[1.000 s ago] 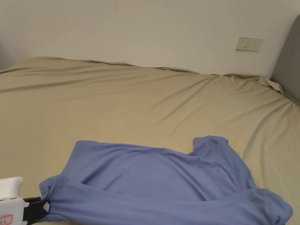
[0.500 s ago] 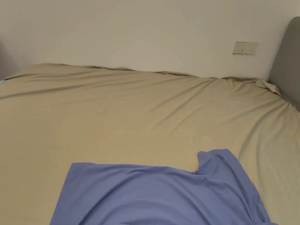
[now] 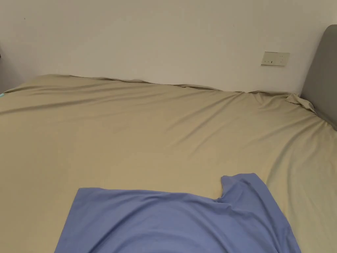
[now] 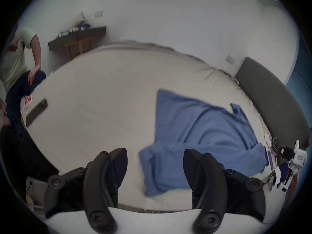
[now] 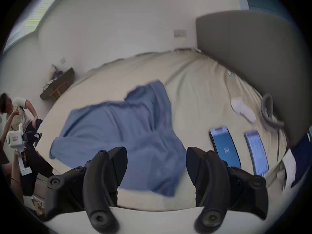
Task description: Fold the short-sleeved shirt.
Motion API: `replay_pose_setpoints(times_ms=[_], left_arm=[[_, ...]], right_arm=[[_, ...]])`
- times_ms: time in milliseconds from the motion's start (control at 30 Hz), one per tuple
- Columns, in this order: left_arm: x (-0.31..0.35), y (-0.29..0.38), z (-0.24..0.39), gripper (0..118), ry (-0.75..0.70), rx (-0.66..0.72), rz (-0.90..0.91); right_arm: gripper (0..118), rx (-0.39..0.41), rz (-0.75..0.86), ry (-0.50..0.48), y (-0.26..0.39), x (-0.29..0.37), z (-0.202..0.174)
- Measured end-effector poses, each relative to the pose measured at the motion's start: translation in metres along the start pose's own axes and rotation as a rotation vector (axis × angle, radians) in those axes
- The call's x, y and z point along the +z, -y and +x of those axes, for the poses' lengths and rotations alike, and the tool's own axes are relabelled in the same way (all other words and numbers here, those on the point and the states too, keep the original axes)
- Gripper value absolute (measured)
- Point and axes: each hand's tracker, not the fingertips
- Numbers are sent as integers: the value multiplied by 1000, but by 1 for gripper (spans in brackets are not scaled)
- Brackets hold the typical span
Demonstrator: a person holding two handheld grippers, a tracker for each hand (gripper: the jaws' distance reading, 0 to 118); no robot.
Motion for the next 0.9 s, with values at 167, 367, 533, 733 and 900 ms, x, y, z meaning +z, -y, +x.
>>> replay_pose_setpoints(times_ms=[167,367,533,733,900], left_arm=[[4,-24,42,28,110,-96,150],[-53,-57,77,0,111,-185,63],[-140,-117,78,0,80,-272,14],[-276,-153,44,83,-14,-99,-328],[-311,-139,38,83,-7,-77,-376]], right_arm=[[5,85,58,10,-26,-27,-40],[5,147,14,-26,-44,-76,-73],[5,201,25,-49,-73,-100,-83],[5,241,26,-50,-90,-116,-71],[5,138,-12,5,-114,-141,-31]])
